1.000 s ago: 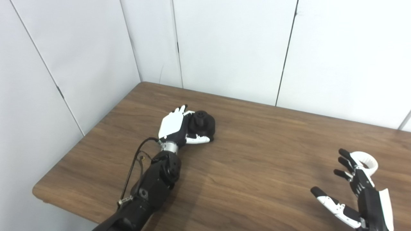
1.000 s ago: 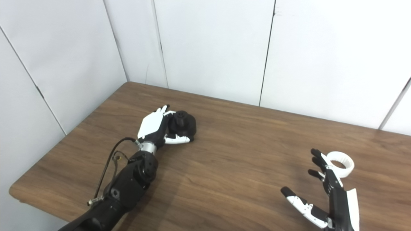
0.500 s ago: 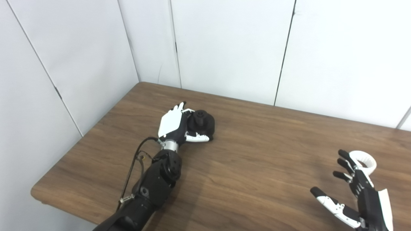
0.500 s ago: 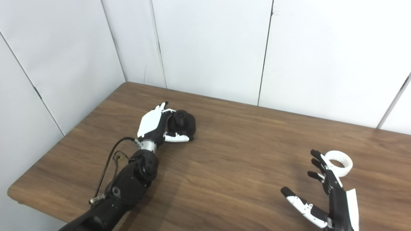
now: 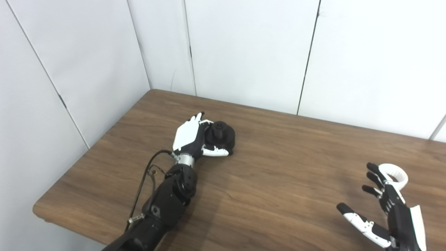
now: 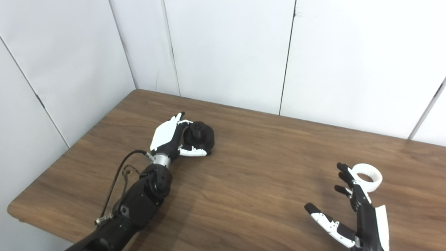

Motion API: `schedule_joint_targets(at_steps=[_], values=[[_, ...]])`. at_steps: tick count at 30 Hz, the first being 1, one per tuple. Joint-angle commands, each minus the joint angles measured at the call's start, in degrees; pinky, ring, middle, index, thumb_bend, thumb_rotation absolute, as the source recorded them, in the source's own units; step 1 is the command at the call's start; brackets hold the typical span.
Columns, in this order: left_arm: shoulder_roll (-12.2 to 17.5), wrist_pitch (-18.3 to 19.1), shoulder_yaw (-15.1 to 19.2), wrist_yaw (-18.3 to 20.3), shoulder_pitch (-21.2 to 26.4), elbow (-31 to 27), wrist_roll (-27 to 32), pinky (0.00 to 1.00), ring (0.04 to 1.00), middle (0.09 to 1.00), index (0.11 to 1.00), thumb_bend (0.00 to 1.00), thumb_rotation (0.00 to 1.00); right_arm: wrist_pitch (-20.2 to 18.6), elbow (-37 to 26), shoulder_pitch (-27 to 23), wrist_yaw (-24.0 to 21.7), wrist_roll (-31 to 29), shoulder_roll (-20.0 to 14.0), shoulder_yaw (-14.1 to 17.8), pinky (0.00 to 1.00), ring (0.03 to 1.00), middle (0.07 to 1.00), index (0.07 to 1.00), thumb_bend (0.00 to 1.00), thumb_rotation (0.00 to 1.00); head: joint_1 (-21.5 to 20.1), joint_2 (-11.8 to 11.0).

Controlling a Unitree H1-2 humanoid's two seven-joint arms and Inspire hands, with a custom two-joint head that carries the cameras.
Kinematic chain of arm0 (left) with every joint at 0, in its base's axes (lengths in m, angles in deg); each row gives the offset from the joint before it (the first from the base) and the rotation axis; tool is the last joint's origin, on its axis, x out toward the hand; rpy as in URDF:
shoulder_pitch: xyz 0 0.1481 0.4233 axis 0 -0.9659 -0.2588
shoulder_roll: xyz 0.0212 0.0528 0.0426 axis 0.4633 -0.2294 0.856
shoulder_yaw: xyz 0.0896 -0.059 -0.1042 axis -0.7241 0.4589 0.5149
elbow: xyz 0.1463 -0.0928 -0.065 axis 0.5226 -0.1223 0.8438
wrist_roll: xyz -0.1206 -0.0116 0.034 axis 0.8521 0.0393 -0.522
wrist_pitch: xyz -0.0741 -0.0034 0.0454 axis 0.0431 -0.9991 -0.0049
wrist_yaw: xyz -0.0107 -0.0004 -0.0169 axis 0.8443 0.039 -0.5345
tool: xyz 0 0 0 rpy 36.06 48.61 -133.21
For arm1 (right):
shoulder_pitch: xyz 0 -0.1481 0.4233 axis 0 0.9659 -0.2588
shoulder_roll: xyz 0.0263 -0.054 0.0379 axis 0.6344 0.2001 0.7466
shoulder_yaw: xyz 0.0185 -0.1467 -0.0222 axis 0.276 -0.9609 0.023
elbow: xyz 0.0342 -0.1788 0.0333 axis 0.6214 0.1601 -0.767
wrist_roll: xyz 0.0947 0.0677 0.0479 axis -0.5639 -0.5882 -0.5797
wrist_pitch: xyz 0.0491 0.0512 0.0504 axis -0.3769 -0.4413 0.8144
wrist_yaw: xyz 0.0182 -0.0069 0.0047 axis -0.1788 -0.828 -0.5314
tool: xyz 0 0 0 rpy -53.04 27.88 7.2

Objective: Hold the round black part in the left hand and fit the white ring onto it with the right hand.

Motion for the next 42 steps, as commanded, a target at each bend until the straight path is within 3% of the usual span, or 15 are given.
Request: schedule_joint_targets(at_steps=[1,13,20,32,42], values=[[-0.49,-0.36,-2.28,1.78,-1.02,-2.12,-1.44,1.0,1.0,1.0,0.629,0.96,0.37,-0.37,2.36,3.81,-0.05,-0.36,-0.76,0.67,0.76,0.875,0.909,0.856,0.73,0.26,0.1,0.15],[-2.17,-0.26,-6.0,3.92,-6.46,-12.66,-2.25,1.0,1.0,1.0,0.631,0.98,0.35,-0.27,2.45,3.65,-0.08,-0.55,-0.74,0.74,0.76,0.877,0.911,0.858,0.72,0.26,-0.57,0.5],[-3.07,-3.74,-6.64,4.59,-9.51,-14.7,-1.56,1.0,1.0,1.0,0.628,0.98,0.33,-0.3,2.19,3.74,0.18,-0.1,-0.31,0.44,0.74,0.871,0.907,0.855,0.72,0.24,-2.9,1.21],[-2.3,-4.84,-8.28,12.49,-13.59,-24.55,-1.24,1.0,1.0,1.0,0.634,0.99,0.32,-2.7,0.26,4.12,0.76,1.5,1.18,-0.45,0.77,0.879,0.911,0.856,0.73,0.26,-8.5,3.13],[-1.85,-7.17,-11.99,18.45,-15.72,-28.9,-2.33,0.99,1.0,1.0,0.63,1.0,0.35,-3.72,-0.49,4.15,1.27,3.14,2.7,-1.26,0.76,0.873,0.913,0.866,0.73,0.29,-12.46,4.57]])
